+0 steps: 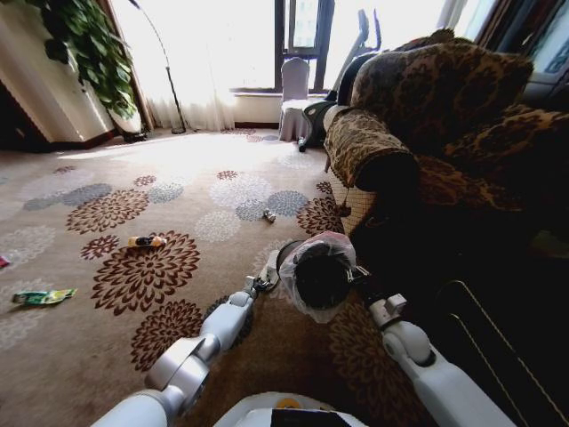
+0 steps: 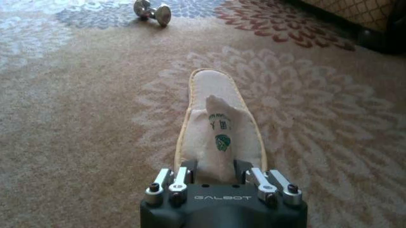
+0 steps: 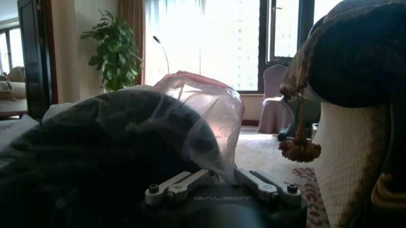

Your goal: Pick up the trash from the ground and place it into the trash bin.

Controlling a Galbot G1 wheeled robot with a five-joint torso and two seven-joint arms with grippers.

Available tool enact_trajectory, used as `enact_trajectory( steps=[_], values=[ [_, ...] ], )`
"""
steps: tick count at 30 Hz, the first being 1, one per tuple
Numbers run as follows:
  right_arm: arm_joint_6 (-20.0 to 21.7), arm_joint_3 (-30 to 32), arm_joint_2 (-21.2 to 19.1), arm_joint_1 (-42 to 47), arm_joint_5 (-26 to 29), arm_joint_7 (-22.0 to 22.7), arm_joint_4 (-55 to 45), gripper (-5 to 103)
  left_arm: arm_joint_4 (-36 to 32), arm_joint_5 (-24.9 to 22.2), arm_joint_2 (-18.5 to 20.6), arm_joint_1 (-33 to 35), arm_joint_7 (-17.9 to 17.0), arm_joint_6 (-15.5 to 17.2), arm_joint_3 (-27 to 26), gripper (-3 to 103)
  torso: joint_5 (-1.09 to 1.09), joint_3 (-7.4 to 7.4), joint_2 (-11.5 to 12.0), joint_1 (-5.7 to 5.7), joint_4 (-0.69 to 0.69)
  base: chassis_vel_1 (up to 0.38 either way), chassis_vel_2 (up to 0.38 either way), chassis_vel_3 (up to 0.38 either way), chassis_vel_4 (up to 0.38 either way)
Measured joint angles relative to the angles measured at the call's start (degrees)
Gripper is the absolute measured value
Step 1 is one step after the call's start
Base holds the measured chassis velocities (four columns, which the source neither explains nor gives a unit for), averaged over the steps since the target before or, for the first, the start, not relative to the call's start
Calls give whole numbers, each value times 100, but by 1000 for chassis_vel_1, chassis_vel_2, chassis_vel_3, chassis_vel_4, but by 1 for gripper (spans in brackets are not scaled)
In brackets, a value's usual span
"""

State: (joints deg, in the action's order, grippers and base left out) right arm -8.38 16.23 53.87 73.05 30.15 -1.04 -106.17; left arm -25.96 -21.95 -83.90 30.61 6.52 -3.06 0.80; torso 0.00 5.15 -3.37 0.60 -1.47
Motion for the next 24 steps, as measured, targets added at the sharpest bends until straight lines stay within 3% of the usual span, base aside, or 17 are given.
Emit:
enact_trajectory(
  steps=[4,8,10,17,24],
  values=[
    [0,1,17,1,-2,0,12,0,-37,25,29,36,16,-23,0,36,0,0,0,0,0,0,0,0,0],
    [-10,-26,54,-21,-17,0,53,0,-149,6,103,104,20,-29,-1,20,-1,0,0,0,0,0,0,0,0],
    [-11,-32,56,-30,-18,0,57,0,-203,4,137,128,18,-26,6,20,-1,0,0,0,0,0,0,0,0],
    [-13,-94,101,-163,-20,0,163,0,-1452,-507,637,658,4,108,174,1,0,0,0,0,-2,0,0,0,0],
    [-13,-144,120,-292,-15,-1,239,0,-2528,-1097,1002,1226,-152,317,38,0,-2,0,0,0,0,0,0,0,0]
  ],
)
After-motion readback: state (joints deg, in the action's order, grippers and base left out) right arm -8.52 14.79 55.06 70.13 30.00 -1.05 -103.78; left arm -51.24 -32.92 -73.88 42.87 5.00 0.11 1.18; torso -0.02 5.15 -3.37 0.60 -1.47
